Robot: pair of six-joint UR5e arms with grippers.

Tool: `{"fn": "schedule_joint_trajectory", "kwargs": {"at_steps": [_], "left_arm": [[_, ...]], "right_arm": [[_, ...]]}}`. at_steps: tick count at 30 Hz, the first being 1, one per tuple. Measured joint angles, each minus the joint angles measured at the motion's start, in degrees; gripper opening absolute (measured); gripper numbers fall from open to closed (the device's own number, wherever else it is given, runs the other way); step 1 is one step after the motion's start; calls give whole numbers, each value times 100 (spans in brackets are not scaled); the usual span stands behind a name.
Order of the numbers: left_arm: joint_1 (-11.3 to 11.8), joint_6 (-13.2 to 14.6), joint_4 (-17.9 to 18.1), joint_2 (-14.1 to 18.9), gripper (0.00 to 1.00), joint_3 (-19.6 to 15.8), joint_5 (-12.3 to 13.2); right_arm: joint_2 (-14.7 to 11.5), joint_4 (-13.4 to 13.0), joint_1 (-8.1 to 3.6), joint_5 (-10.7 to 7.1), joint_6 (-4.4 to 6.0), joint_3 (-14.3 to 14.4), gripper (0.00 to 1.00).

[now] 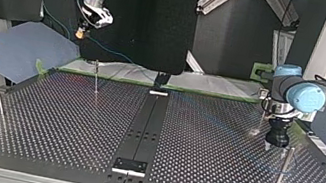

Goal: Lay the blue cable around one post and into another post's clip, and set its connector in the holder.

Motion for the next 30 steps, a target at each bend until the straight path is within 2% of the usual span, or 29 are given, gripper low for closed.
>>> {"fn": "schedule_joint_trajectory", "kwargs": {"at_steps": [5,7,11,20,23,30], "left_arm": [[1,0,-3,0,100,3,0],[1,0,-3,0,100,4,0],[1,0,-4,0,100,11,0],[1,0,-12,0,100,16,0],[1,0,-12,0,100,18,-2],[1,0,-20,0,100,16,-1]], "right_arm": [[270,-270,-266,-256,118,-111,0],[350,-350,-347,-307,129,-172,0],[539,-538,-535,-349,130,-319,0],[1000,-998,-987,-427,140,-425,0],[1154,-1093,-1068,-436,127,-495,0],[1491,-1097,-1109,-461,36,-558,0]]}}
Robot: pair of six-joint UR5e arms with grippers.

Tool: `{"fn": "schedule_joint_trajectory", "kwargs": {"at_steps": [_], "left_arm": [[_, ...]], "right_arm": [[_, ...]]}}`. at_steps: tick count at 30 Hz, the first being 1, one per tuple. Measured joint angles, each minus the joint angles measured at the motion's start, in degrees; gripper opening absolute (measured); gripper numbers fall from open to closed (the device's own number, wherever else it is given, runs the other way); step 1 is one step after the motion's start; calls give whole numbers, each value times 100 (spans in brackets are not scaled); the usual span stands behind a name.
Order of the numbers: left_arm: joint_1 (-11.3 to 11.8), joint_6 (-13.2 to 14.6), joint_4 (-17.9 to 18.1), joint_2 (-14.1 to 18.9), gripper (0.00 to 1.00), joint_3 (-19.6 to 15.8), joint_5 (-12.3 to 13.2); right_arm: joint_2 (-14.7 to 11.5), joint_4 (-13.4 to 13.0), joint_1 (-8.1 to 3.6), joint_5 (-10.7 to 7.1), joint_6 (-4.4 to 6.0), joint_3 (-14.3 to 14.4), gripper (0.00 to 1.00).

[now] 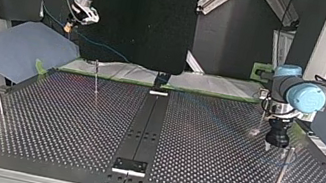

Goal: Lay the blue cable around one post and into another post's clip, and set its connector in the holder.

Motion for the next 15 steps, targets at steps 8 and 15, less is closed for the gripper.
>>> {"fn": "schedule_joint_trajectory", "kwargs": {"at_steps": [8,15], "left_arm": [[7,0,-1,1,100,0,-2],[9,0,-8,0,100,3,-6]], "right_arm": [[381,11,-11,-118,-107,-22,0],[405,31,-30,-327,-138,-23,0]]}}
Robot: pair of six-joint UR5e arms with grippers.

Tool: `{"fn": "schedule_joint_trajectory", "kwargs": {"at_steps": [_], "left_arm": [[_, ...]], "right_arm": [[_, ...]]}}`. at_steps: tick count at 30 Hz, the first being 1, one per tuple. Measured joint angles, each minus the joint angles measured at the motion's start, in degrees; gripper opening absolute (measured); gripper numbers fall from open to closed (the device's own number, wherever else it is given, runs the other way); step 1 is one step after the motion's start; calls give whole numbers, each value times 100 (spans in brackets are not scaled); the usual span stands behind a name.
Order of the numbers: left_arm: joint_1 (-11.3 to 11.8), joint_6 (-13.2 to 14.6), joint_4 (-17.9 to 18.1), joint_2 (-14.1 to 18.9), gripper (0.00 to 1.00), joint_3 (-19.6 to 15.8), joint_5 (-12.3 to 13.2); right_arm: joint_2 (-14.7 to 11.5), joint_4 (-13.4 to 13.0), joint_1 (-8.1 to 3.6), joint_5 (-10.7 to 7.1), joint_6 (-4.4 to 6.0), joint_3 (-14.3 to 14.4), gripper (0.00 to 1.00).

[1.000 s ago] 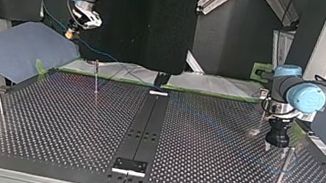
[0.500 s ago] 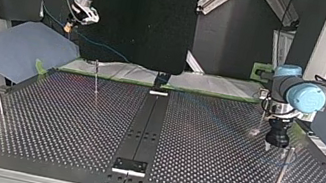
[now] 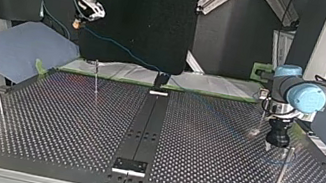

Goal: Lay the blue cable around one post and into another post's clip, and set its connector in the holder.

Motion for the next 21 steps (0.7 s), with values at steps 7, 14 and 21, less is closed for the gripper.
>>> {"fn": "schedule_joint_trajectory", "kwargs": {"at_steps": [7,14,21], "left_arm": [[-5,14,-29,0,100,0,-2],[-8,36,-74,0,100,11,-2],[-9,43,-97,0,100,17,-2]], "right_arm": [[-235,64,-48,-190,0,-4,0],[-357,1,-71,-402,-40,-4,0],[-635,117,-76,-549,-49,66,0]]}}
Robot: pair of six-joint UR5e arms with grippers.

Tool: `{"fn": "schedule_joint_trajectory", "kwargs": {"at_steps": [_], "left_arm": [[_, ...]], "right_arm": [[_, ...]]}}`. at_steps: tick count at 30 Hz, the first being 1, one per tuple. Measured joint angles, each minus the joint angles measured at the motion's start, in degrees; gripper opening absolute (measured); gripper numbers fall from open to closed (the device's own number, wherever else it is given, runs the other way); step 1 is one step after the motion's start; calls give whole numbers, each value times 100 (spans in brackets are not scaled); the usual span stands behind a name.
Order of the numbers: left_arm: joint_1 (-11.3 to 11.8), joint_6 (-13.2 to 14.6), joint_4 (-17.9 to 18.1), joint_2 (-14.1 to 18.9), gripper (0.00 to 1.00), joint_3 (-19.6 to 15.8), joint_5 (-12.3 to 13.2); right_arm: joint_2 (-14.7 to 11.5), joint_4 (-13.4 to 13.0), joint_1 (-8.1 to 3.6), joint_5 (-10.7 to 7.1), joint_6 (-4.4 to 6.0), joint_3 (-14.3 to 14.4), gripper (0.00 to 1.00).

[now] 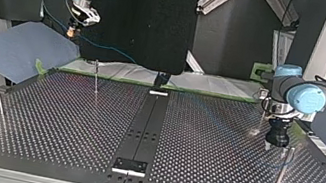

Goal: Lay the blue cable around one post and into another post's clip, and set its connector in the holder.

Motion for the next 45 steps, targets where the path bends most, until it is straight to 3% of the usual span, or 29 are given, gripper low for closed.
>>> {"fn": "schedule_joint_trajectory", "kwargs": {"at_steps": [6,14,20,25,35,45], "left_arm": [[-7,7,-8,0,100,1,-6],[-8,56,-80,1,100,38,-113],[-20,26,-184,1,100,42,-238],[-19,-180,-289,3,100,41,-305],[116,-678,-256,7,100,31,-55],[333,-1160,-233,21,100,-73,14]], "right_arm": [[-300,-143,38,-131,-4,150,0],[-677,-402,51,-173,-53,280,0],[-748,-411,52,-188,-58,307,0],[-749,-391,54,-193,-61,308,0],[-751,-388,51,-198,-53,305,0],[-750,-377,57,-198,-63,305,0]]}}
